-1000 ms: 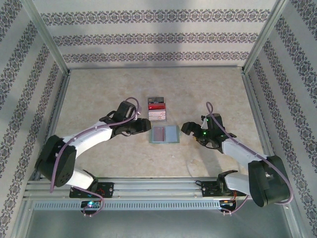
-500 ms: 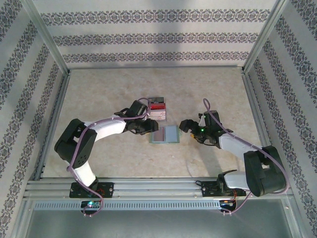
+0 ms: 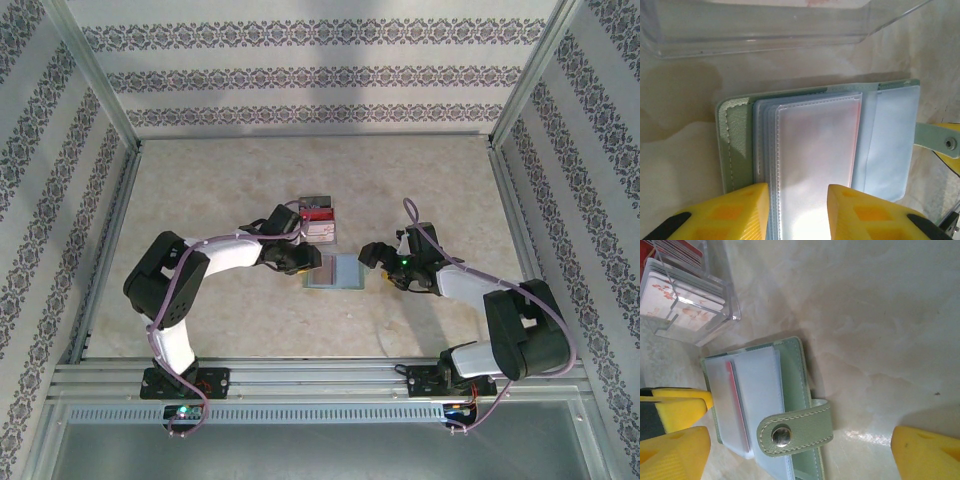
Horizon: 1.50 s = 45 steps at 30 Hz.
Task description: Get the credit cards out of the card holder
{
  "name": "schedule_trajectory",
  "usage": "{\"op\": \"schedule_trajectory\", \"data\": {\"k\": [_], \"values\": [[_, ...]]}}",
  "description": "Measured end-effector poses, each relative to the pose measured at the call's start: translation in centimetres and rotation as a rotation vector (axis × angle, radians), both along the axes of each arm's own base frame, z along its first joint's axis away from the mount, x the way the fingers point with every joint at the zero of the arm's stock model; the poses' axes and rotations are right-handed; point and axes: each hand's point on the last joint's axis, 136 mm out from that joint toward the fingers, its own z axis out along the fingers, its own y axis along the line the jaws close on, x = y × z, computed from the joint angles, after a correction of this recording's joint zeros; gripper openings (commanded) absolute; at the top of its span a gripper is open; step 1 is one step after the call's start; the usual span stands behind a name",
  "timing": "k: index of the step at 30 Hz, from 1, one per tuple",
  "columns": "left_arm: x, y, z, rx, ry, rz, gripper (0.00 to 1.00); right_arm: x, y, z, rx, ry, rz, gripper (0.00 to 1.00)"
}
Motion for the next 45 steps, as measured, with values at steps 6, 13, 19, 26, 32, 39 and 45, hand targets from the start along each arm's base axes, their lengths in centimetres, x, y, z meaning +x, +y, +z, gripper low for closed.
{"op": "schedule_trajectory", "data": {"k": [6,13,19,26,32,39,45], "values": [[-0.3,-0.4,0.0,-0.002,0.002,-0.013,0.35,0.0,0.0,0.0,0.001,0.002,0.000,0.92],[-0.3,-0.3,0.5,0.000,-0.014,-0.015,0.35,0.1,0.1,-0.2,0.001,0.012,0.000,0.89],[-0.1,-0.5,1.1,-0.006,-0.027,-0.019,0.34,0.2,0.1,-0.2,0.000,0.018,0.000,0.89],[-0.1,-0.4,1.1,-0.006,-0.028,-0.022,0.34,0.2,0.1,-0.3,-0.002,0.024,-0.001,0.89],[-0.2,-0.4,1.1,-0.003,-0.026,-0.022,0.34,0.2,0.1,-0.3,-0.003,0.028,-0.001,0.89],[0.0,-0.5,0.7,0.003,-0.022,-0.021,0.34,0.2,0.1,-0.5,-0.004,0.038,-0.003,0.86],[-0.1,-0.5,0.1,0.011,-0.008,-0.023,0.33,0.3,0.1,-0.5,-0.005,0.042,-0.003,0.85]]}}
